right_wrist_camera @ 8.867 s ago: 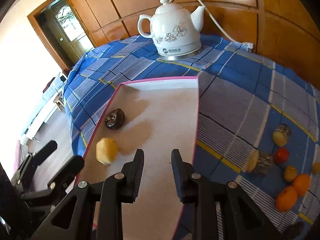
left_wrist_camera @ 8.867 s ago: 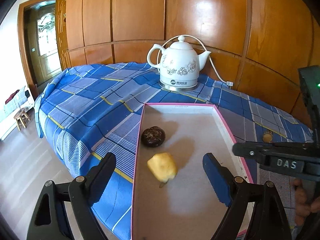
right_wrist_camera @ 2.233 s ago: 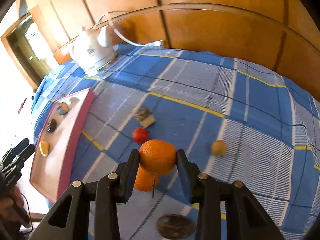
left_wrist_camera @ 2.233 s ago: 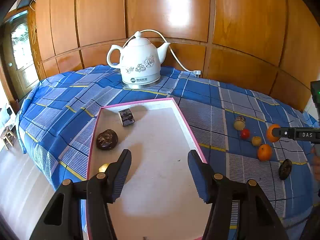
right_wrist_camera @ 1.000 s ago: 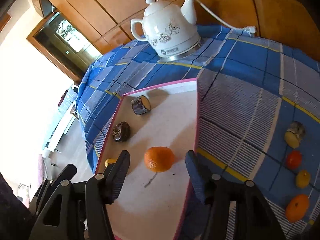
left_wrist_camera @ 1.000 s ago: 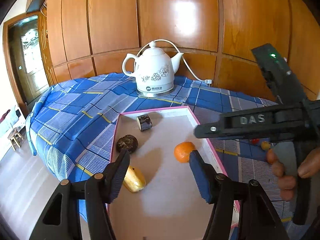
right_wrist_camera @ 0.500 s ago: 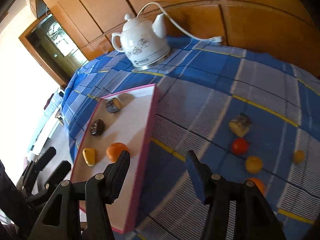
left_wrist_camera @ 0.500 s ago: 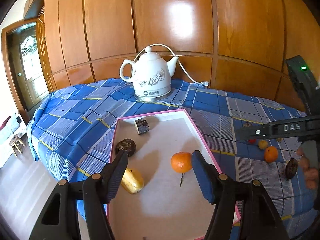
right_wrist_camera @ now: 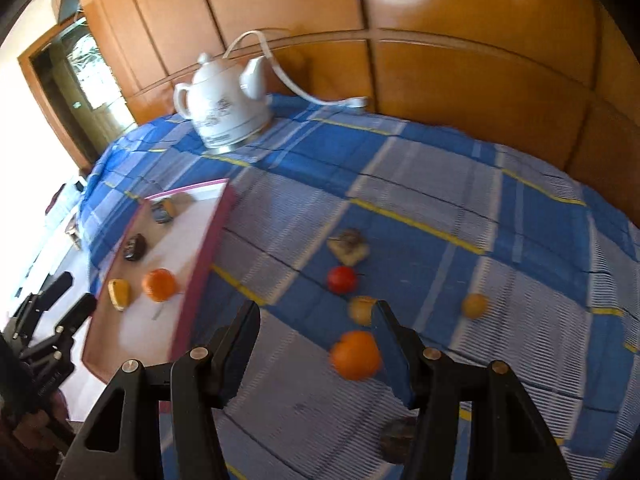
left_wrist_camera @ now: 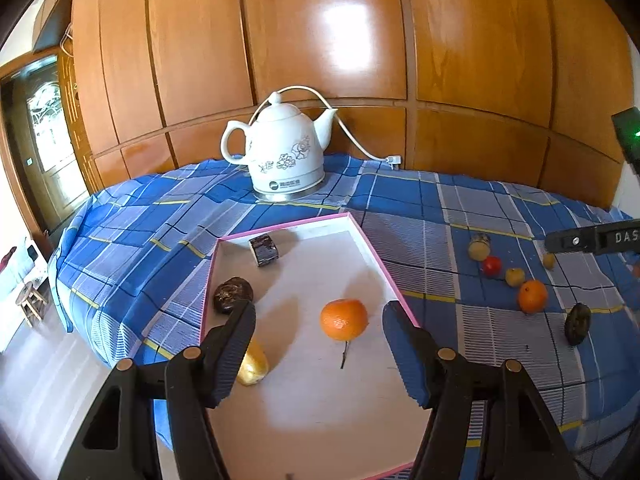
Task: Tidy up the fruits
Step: 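Move the right gripper over the table fruits while the left gripper reaches toward the tan round fruit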
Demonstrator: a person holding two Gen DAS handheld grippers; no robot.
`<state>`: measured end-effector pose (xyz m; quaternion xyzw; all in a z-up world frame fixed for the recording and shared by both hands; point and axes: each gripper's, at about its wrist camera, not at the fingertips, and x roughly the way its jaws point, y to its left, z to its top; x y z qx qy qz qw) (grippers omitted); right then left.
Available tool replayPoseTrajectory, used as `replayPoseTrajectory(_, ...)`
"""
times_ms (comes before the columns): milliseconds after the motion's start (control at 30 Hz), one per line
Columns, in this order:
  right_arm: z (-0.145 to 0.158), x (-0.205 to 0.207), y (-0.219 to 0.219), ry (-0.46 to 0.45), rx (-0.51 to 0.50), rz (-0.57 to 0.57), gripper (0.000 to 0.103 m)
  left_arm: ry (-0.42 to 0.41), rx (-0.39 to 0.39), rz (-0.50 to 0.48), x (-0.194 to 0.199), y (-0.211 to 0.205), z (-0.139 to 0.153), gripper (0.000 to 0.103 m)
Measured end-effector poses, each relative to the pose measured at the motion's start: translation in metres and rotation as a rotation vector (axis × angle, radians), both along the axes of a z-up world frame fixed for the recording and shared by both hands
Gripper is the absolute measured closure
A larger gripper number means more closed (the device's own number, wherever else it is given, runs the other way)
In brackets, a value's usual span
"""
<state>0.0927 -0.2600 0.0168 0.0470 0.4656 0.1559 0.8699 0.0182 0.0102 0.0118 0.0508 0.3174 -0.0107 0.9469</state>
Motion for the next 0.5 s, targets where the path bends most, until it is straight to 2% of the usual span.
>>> replayPoseTrajectory(367,0.003,-0.001,-0.086,-0.018,-0.069,-0.171,0.044,0.024,0.026,-0.050,0.004,-0.019,-0.003,0.036)
replayPoseTrajectory(433,-0.004,0.000,-0.107,-0.009,-0.090,-0.247,0.044,0.034,0.028,-0.076,0.006,-0.027,-0.003,0.036)
replayPoseTrajectory(500,-0.017,0.000,-0.132,0.021,-0.059,-0.344,0.044,0.045,0.024,-0.103,0.008,-0.035,-0.002,0.036)
